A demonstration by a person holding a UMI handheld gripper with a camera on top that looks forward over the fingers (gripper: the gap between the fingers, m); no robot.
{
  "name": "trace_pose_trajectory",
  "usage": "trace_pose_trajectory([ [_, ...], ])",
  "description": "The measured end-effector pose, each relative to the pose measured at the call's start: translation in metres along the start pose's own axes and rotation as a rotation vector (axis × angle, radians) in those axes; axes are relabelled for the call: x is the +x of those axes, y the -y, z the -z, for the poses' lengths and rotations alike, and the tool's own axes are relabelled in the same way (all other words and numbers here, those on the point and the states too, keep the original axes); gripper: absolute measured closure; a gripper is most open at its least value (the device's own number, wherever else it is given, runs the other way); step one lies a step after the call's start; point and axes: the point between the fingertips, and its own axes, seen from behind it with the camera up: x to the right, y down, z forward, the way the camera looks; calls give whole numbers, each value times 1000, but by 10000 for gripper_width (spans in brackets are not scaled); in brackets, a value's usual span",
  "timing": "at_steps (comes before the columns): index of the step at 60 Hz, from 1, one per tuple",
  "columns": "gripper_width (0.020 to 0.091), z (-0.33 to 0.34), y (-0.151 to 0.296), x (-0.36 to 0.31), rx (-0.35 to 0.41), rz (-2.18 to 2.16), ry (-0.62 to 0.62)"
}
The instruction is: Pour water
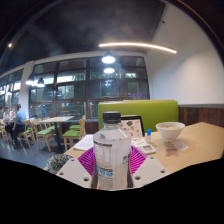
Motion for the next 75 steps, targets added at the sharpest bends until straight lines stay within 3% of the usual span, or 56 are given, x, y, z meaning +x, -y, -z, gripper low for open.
trace_pose_trajectory([
  [12,667,-24,2,31,-60,-6,8],
  [16,674,-32,13,39,-33,13,17],
  [17,674,-26,-3,23,-24,19,10],
  [26,622,-28,0,27,-13,25,-4],
  [31,530,-24,-1,28,-34,24,-3],
  [36,322,-18,-18,28,-138,43,3],
  [38,245,-13,-17,29,-146,41,5],
  [43,275,7,-8,31,-139,28,-9],
  [57,275,109,21,9,-119,-5,24],
  [75,275,223,21,-17,-139,-72,101],
])
